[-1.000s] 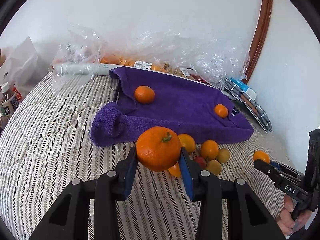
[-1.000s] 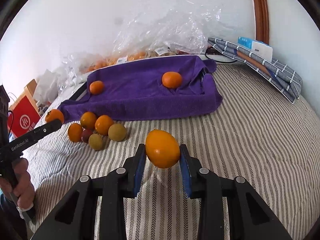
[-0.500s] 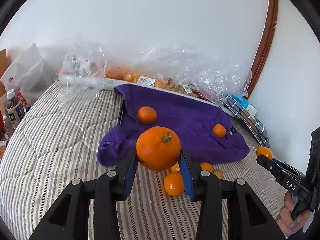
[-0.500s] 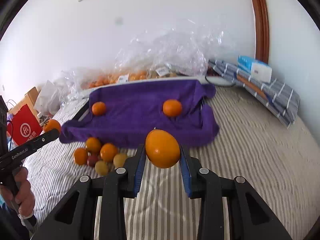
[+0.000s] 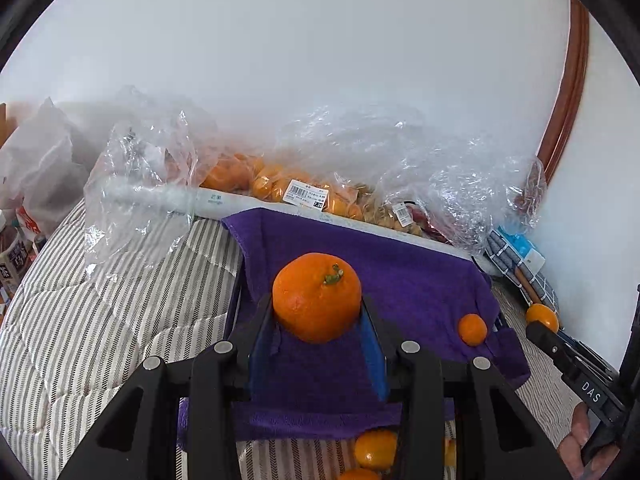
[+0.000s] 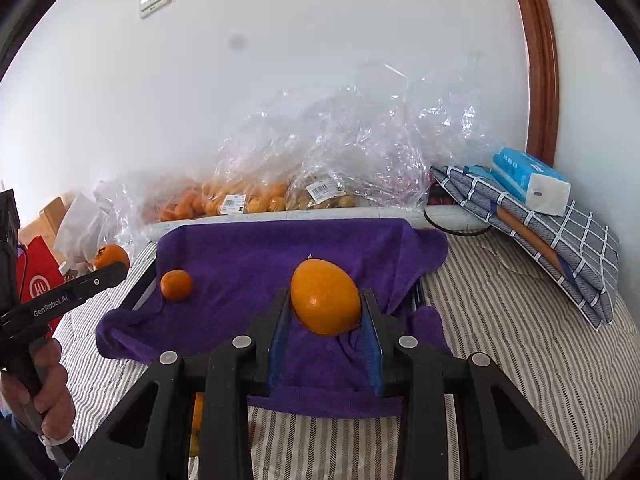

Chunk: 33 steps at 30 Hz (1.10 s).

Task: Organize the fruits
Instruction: 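Carry both fruits onto the purple towel beside the placed fruits and release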

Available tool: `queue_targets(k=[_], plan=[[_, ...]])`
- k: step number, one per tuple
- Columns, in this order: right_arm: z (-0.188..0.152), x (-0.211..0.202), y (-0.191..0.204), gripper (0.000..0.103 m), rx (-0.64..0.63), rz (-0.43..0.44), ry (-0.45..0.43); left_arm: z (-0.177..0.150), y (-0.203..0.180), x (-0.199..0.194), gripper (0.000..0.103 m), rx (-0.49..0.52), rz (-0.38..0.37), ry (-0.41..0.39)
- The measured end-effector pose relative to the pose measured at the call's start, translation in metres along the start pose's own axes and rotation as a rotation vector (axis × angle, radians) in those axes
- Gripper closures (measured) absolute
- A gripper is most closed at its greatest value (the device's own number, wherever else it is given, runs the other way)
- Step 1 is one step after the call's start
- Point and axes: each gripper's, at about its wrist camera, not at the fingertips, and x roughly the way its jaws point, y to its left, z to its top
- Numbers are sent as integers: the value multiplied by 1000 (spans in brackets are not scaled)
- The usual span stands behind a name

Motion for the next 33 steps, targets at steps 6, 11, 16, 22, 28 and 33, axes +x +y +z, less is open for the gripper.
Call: queue_targets(k=[6,11,16,22,28,33], plan=[[-13,26,-8,70,30,-3,58,-10,6,16,64,-20,-10,48],[-20,37,-10,70,36,0,84,-17,6,23,64,-65,-28,85],[-28,53,-11,70,49,-6,146,-20,2,26,64,-51,2,85],[-30,57,-5,69,28,-3,164,-20,-2,28,64,-28,13,84],[-30,58,-6,69,32,-6,167,-20,-1,33,64,-21,29,101],[-30,58,-5,69,22,-10,165,-22,-3,37,64,1,37,114]])
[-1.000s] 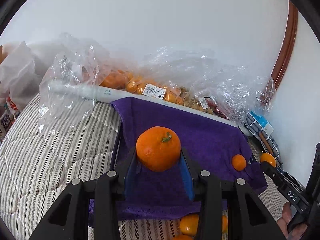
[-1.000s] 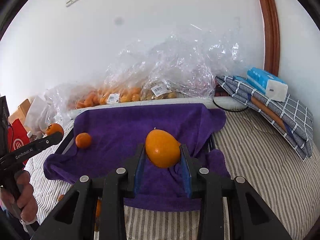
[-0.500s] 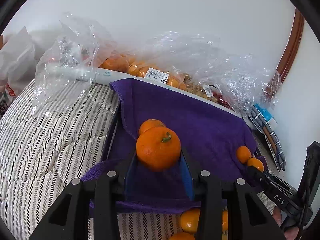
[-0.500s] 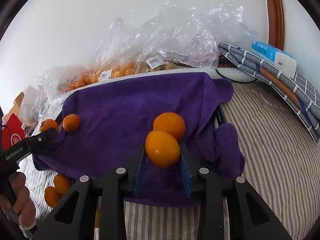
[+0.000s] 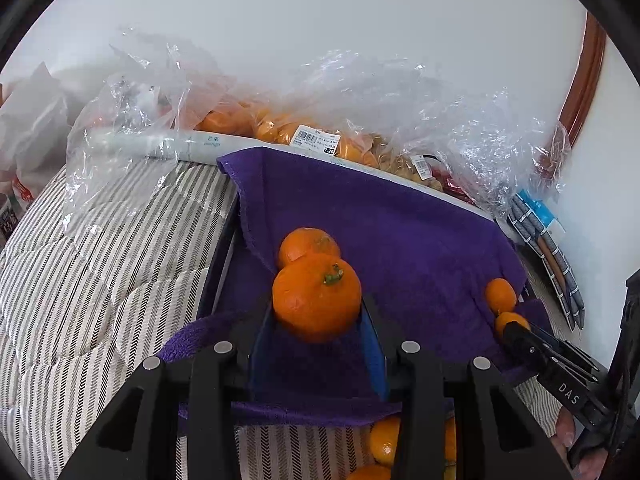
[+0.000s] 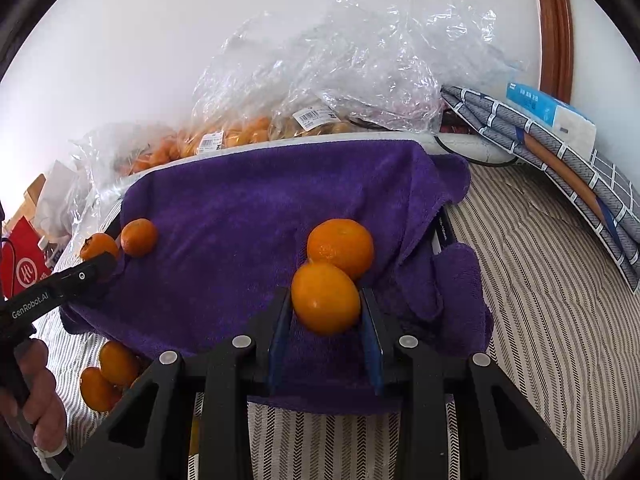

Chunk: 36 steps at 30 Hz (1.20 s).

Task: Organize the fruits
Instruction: 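Carry both fruits onto the purple towel beside the placed fruits and release, then withdraw both grippers from the towel back toward the fruit cluster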

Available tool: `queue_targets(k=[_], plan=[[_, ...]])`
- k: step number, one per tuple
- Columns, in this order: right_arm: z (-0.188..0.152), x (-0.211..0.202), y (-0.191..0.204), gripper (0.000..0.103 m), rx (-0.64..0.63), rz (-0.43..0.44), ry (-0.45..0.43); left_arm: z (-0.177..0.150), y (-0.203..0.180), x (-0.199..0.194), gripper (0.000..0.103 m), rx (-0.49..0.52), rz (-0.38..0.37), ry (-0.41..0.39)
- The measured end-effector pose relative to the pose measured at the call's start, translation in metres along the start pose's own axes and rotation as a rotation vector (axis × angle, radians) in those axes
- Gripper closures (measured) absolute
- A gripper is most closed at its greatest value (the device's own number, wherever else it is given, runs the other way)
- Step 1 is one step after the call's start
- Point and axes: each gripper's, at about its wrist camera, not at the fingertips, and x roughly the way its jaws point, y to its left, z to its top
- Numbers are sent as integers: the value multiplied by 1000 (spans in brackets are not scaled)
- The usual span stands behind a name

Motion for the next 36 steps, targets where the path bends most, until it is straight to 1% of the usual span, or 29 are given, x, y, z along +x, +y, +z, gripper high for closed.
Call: queue_targets(k=[9,12,14,18,22,24,28,33,36], plan=[[1,-2,-2,68,13,18,-11,-2,-3,3,64,19,13,5],[0,-6,-2,64,15,13,-28,-2,-4,4,64,28,20,7],[1,-9,-1,59,15,8,-46,-2,-4,4,64,29,20,7],[0,-16,1,57,10,12,-80,-2,-4,4,64,29,20,7],[0,-16,2,53,9,8,-92,-3,-5,5,63,40,26,10],[-1,-17,3,53,4,3,-92,-3,-5,4,61,39,18,5],[-2,-20,5,53,-5,-2,-120,-2,-3,1,56,21,-12,-7],[-1,-23,4,53,-3,1,-130,-2,0,-3,56,-5,-32,-18],[-1,-26,5,53,-7,3,-145,-3,1,-8,56,-9,-37,-39]])
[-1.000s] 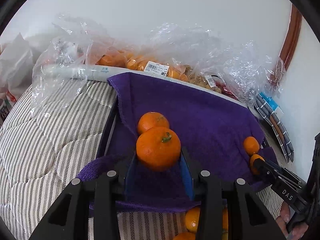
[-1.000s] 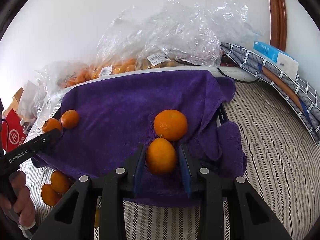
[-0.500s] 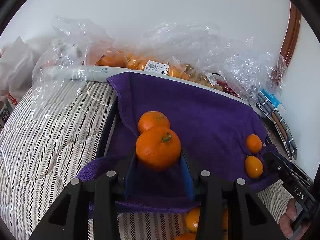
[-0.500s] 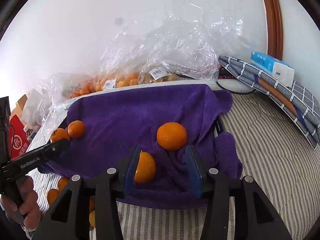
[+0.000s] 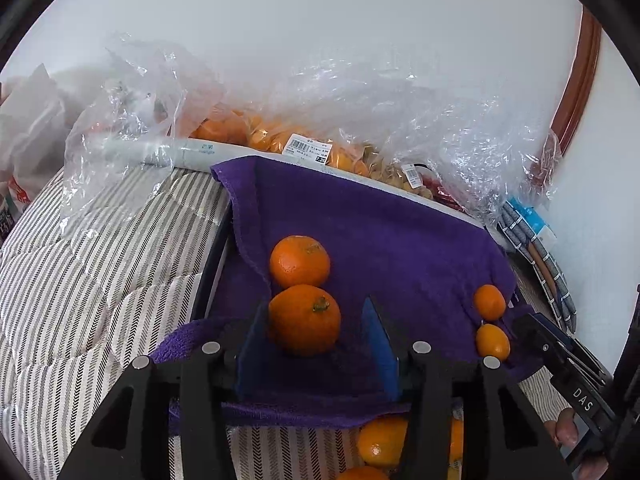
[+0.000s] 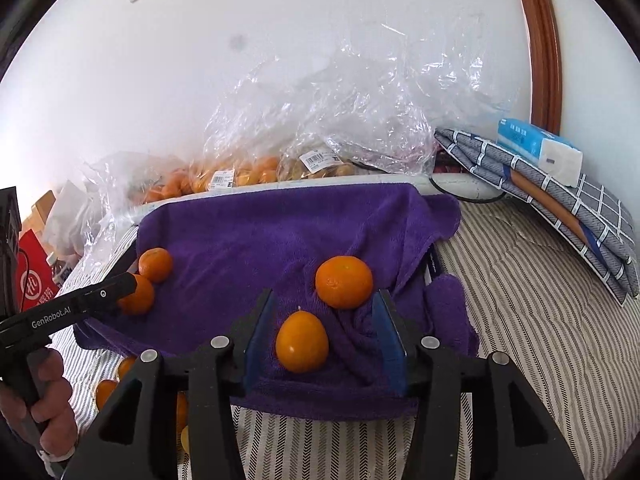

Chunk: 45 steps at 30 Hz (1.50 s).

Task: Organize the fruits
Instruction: 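Withdraw both grippers from the towel back toward the fruit cluster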

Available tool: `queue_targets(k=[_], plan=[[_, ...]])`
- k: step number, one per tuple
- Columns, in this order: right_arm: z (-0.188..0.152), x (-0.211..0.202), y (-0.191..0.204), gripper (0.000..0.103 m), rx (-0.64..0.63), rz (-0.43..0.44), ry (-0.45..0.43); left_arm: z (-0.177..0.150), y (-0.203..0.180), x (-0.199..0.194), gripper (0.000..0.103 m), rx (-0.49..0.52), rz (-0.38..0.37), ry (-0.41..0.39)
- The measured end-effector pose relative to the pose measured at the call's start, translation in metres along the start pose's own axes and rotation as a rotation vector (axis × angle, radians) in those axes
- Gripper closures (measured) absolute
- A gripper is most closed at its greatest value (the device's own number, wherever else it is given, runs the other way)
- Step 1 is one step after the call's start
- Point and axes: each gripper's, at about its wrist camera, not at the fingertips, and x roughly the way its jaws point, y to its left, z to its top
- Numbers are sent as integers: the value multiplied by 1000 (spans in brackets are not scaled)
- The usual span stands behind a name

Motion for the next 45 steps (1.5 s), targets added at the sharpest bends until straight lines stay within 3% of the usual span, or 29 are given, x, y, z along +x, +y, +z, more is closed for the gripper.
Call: queue_targets(k=[9,21,28,36,42,45], plan=[[1,-13,-2,53,14,-16,-36,-1,-6,-18,56,22,37,-104],[2,-31,3,53,24,-35,0,-9,-5,-37,56,51,93,-192],[-16,-53,14,53,1,-15,25,-13,8,-45,56,3,87,-181],[-42,-69,25,53,-22,4,75,-34,30,-72,56,17,139,-192],[-59,-66,41,65,-48,22,118,-45,56,-81,56,-19,175,-120],[-63,-61,50,66,-64,45,138,-50,68,-87,56,-53,152,-99]])
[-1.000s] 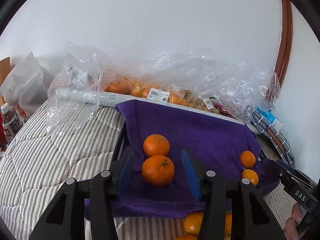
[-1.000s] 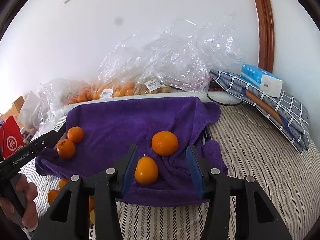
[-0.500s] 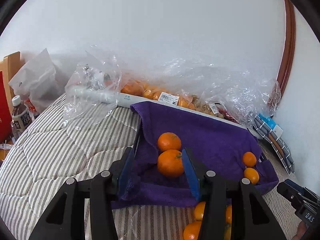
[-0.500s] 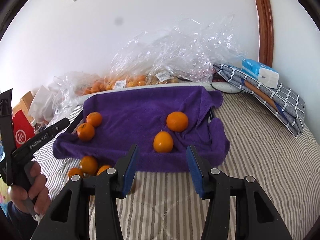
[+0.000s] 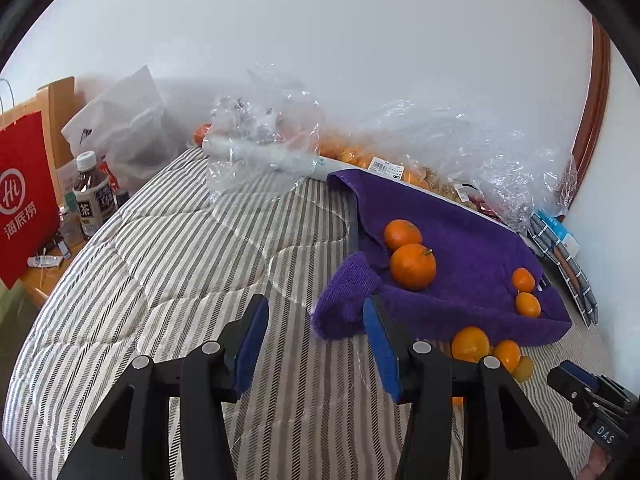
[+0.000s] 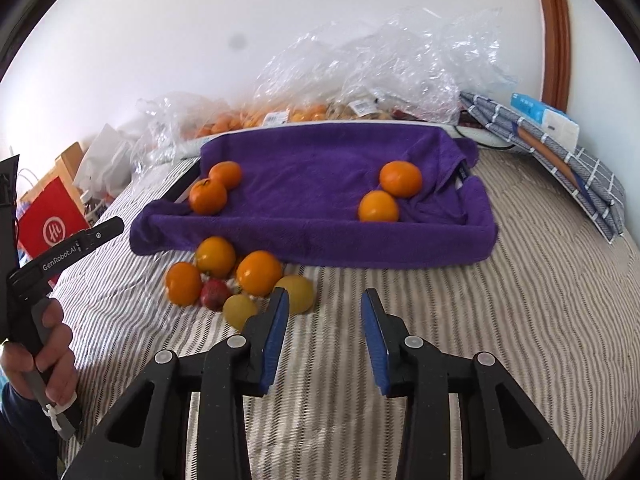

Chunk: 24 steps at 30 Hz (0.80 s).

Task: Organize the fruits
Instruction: 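Withdraw both grippers from the towel back toward the fruit cluster, then grasp a yellow-green fruit with the right gripper while the left gripper grasps an orange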

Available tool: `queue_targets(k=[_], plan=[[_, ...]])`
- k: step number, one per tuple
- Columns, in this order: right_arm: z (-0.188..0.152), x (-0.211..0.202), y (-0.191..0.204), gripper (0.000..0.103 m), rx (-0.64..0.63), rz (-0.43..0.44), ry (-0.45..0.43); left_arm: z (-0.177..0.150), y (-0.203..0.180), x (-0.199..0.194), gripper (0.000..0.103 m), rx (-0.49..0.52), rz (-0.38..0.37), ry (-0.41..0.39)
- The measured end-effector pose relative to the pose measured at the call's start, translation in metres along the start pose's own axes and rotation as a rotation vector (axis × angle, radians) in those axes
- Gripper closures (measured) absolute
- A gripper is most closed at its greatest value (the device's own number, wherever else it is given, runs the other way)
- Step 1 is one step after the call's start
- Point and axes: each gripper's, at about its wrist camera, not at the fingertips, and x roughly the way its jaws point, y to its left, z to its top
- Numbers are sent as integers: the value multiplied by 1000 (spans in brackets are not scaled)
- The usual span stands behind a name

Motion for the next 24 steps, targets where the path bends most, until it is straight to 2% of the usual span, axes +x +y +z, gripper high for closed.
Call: queue_targets(k=[5,12,15,16,19,24], plan=[[0,14,11,66,-28,10,22,-2,3,2,56,0,5,19],[7,37,14,66,-9,17,75,-2,-1,6,56,16,-25,43],[7,44,14,71,-10,13,102,-4,-6,7,56,37,-44,56],[8,46,15,75,-14,19,107,-5,-8,6,56,50,-55,59],[7,42,15,75,-14,7,79,-8,-17,5,56,98,-95,68],[3,25,2,75,-45,-49,28,-16,-37,10,56,164,-230,141]])
